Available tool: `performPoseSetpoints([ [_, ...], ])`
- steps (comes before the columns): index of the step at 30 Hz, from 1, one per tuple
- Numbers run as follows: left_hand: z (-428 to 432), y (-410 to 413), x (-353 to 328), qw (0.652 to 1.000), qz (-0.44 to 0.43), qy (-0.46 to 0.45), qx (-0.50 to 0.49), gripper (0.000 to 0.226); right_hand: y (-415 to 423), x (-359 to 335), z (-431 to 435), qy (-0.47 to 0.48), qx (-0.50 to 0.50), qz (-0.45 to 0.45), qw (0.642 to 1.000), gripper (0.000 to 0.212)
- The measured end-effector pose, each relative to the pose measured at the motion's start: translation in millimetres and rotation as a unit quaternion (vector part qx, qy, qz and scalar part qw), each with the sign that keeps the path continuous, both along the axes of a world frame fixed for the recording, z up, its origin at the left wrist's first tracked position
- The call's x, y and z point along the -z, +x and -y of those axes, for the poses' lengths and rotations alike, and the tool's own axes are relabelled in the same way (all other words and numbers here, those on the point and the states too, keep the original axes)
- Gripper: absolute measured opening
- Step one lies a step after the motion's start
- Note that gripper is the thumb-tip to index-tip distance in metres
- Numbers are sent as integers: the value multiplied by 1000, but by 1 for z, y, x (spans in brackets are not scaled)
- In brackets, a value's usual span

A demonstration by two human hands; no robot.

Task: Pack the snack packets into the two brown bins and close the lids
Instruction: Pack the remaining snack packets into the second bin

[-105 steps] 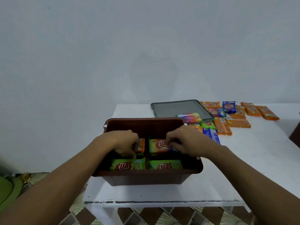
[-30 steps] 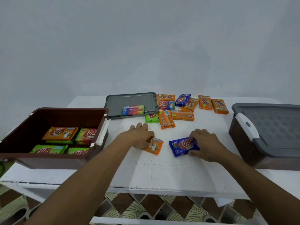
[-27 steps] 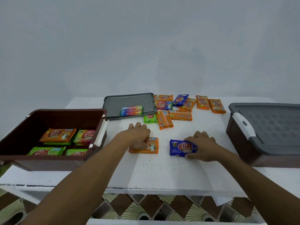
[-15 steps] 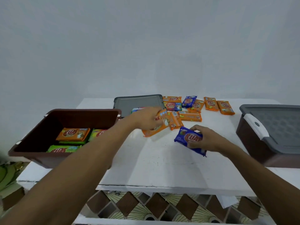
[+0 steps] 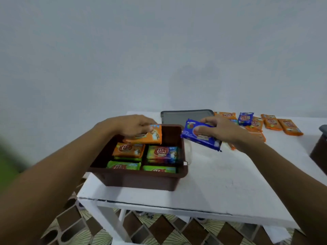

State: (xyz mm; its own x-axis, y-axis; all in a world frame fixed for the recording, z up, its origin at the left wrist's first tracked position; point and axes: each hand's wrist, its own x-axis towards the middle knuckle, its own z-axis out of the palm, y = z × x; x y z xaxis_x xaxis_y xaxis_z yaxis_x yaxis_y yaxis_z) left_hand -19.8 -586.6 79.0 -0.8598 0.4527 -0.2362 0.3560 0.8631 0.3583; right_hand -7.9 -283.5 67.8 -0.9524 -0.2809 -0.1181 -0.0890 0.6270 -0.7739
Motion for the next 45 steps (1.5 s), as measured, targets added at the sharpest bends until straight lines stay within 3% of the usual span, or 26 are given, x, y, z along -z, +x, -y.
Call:
performPoseSetpoints([
  [2,21,1,16,998,3,-48,-31,42,0,-8,30,39,-32,-12,999,51],
  [4,36,3,30,997,6,-64,-51,67,-3,-9,56,103,-70,-39,991,68],
  [6,51,3,42,994,1,-96,-43,77,-6,-4,84,181,-100,-69,976,72],
  [11,70,-6,63,982,-93,-165,-1,66,-9,20,127,401,-138,-151,893,71],
  [16,73,-8,73,955,-165,-236,65,56,-17,51,140,490,-176,-227,823,66],
  [21,70,-5,74,947,-178,-257,74,46,-15,60,141,467,-178,-206,842,56],
  [27,60,-9,71,941,-184,-270,85,60,-18,61,145,462,-163,-206,847,62],
  [37,60,-8,76,946,-193,-258,42,58,-21,62,143,458,-153,-195,854,58],
  [41,62,-11,75,949,-180,-256,44,60,-14,61,137,490,-150,-237,825,45],
  [45,61,-14,69,959,-172,-222,32,36,-5,54,105,396,-85,-321,856,37],
])
